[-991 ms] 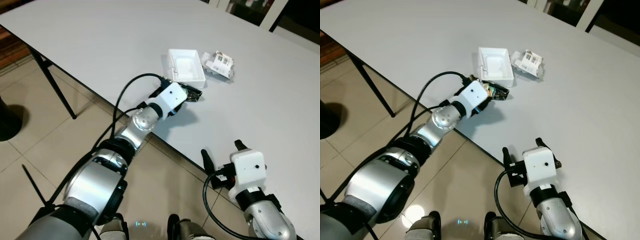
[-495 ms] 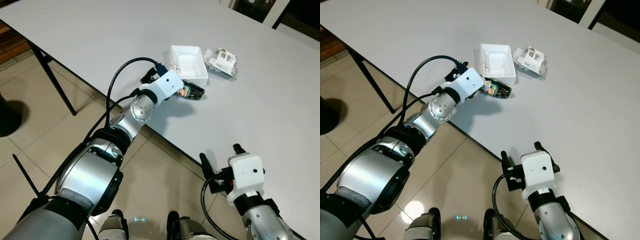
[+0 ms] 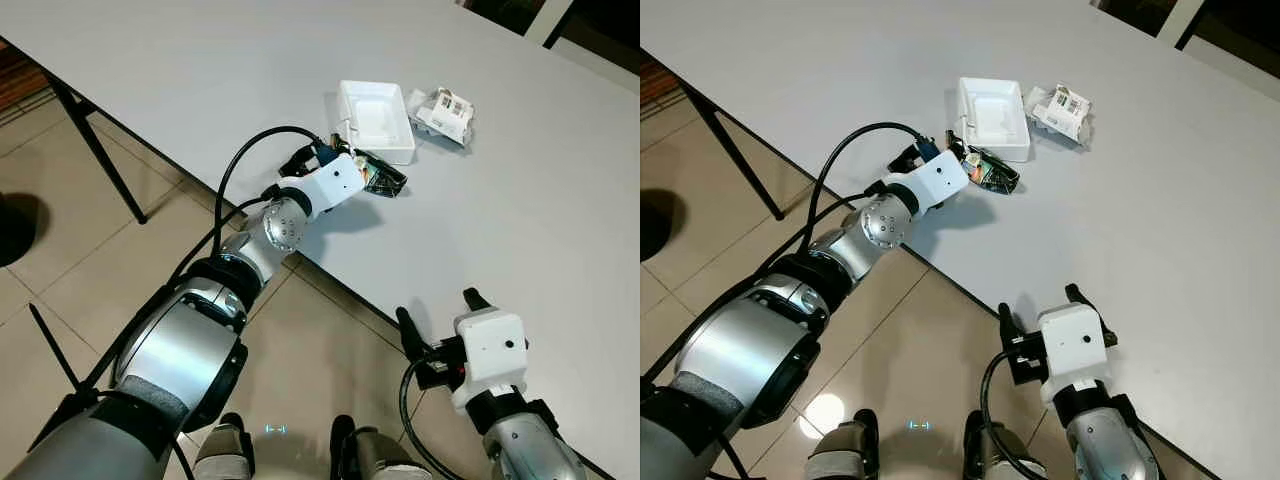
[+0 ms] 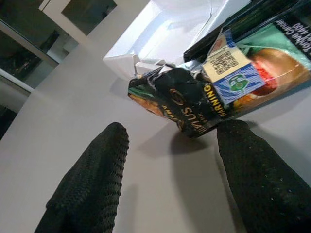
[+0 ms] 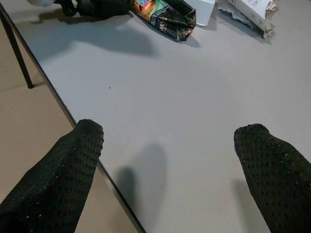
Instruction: Picking trash to rubbish bin
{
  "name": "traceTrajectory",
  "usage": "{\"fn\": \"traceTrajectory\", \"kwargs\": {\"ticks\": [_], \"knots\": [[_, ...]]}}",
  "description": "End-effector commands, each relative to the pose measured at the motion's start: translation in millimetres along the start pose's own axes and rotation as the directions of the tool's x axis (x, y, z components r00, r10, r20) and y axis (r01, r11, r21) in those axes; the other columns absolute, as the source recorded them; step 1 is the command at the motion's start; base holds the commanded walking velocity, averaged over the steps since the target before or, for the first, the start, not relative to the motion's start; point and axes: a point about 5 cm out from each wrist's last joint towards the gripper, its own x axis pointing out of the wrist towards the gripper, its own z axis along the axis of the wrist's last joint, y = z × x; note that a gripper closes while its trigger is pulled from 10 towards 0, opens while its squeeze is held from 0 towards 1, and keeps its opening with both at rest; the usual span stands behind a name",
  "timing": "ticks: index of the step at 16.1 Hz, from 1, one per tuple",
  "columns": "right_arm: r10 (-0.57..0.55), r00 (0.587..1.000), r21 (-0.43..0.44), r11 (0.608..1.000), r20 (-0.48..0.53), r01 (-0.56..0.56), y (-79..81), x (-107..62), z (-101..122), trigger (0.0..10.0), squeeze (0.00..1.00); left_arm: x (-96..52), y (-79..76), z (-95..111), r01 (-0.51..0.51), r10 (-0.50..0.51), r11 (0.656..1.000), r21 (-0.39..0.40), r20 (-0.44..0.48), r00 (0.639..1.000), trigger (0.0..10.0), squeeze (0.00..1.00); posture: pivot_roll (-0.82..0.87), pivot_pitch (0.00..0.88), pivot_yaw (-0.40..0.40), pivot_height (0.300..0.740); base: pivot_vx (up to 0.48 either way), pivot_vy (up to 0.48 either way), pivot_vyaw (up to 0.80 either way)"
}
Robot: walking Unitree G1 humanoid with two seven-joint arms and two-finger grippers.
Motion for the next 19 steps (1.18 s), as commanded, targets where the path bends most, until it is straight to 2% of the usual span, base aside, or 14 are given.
{"fn": "traceTrajectory", "kwargs": {"ticks": [1, 4, 6, 8, 10, 11, 12, 19], "knots": [[-0.003, 1.0, -0.002, 1.0, -0.024, 0.003, -0.2, -4.0, -2, 10.0, 1.0, 2.1, -6.7, 6, 0.05, -0.051, 0.999, 0.021, 0.006, 0.999, 10.0, 0.0, -0.06, 0.292, -0.11, 0.74, 0.0, 0.0, 0.0], [-0.002, 1.0, 0.0, 1.0, -0.027, 0.002, 0.8, -4.7, -3, 10.0, 1.0, 2.2, -20.2, 12, 0.114, -0.116, 0.991, 0.074, 0.024, 0.993, 10.0, 0.0, -0.07, 0.291, -0.112, 0.74, 0.0, 0.0, 0.0], [-0.004, 1.0, -0.002, 1.0, -0.028, 0.004, 0.6, -5.2, -3, 10.0, 1.0, 2.2, -22.5, 13, 0.126, -0.131, 0.985, 0.115, 0.03, 0.991, 10.0, 0.0, -0.07, 0.29, -0.111, 0.74, 0.0, 0.0, 0.0], [-0.008, 1.0, -0.005, 1.0, -0.029, 0.008, -0.3, -5.6, -3, 10.0, 1.0, 2.3, -23.6, 16, 0.123, -0.135, 0.973, 0.197, 0.051, 0.99, 10.0, 0.0, -0.07, 0.287, -0.112, 0.74, 0.0, 0.0, 0.0], [-0.011, 1.0, -0.005, 1.0, -0.028, 0.011, -0.9, -5.3, -3, 10.0, 1.0, 2.3, -26.1, 19, 0.129, -0.147, 0.966, 0.222, 0.067, 0.987, 10.0, 0.0, -0.07, 0.287, -0.112, 0.74, 0.0, 0.0, 0.0], [-0.012, 1.0, -0.005, 1.0, -0.027, 0.011, -0.9, -5.0, -3, 10.0, 1.0, 1.9, -28.1, 19, 0.141, -0.159, 0.966, 0.215, 0.067, 0.985, 7.3, 0.0, -0.07, 0.284, -0.11, 0.74, 0.0, 0.0, 0.0], [-0.011, 1.0, -0.005, 1.0, -0.025, 0.011, -0.6, -4.4, -3, 10.0, 1.0, 1.0, -33.3, 19, 0.173, -0.189, 0.966, 0.192, 0.067, 0.98, 0.0, 0.0, -0.07, 0.284, -0.11, 0.74, 0.0, 0.0, 0.0], [-0.019, 0.999, -0.006, 1.0, -0.027, 0.019, -0.3, -4.6, -4, 10.0, 1.0, 0.1, -38.4, 19, 0.197, -0.212, 0.962, 0.192, 0.063, 0.975, 0.0, 0.0, -0.07, 0.281, -0.106, 0.74, 0.0, 0.0, 0.0]]}}
